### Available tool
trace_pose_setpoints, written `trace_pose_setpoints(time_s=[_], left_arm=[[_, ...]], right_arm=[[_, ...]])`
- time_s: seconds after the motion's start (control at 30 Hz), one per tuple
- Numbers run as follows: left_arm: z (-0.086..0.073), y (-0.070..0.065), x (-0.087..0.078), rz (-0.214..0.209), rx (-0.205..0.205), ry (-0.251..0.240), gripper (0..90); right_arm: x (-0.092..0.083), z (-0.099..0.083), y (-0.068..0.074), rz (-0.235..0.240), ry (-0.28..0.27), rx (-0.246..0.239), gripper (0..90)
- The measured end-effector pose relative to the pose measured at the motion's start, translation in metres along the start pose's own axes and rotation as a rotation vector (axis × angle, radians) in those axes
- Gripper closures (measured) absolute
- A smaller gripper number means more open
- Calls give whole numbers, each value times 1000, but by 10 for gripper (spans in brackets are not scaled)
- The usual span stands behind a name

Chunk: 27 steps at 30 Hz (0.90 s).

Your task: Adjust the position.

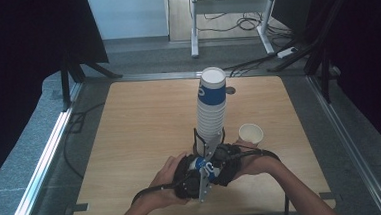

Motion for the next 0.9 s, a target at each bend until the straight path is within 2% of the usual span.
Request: trace_pose_setpoints(time_s=[0.07,0.1,0.13,0.17,0.2,0.23,0.27,0.33,0.4,0.5,0.73,0.8,0.9], left_arm=[[-1,0,0,-3,-2,1,167],[1,-3,2,-3,-52,-27,165],[-1,0,0,-6,-9,-1,161],[-1,0,1,-11,-15,-2,156],[0,-1,2,-6,-53,-24,149],[0,1,1,-12,-34,-8,139],[0,1,1,-19,-45,-7,88],[-1,3,-1,-34,-93,-34,35],[-1,6,-4,-50,-136,-55,31],[-2,14,-10,-65,-228,-93,23],[-8,28,-20,-87,-367,-129,24],[-9,32,-23,-97,-407,-141,25],[-12,38,-27,-118,-493,-167,28]], right_arm=[[1,0,0,-4,5,-8,275],[1,0,0,-4,3,-10,277],[0,0,0,-5,0,-9,279],[0,0,0,-3,-5,-10,279],[0,-1,0,-3,-13,-9,280],[0,-1,0,-5,-20,-12,282],[-1,-2,0,-11,-36,-14,282],[-4,-4,0,-20,-64,-12,282],[-7,-6,0,-18,-104,-8,282],[-14,-12,1,-19,-179,1,282],[-21,-20,2,-64,-312,25,282],[-22,-22,2,-68,-335,32,283],[-22,-25,1,-78,-388,46,282]])
Point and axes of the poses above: each handheld gripper's, and its own axes: x roughly forward along the jaws, z roughly out of its top, y roughly to its left, the point moved 4 cm from there along x, roughly forward along the jaws, and after that the axes turned 9 degrees about z, right-handed, at the moved point
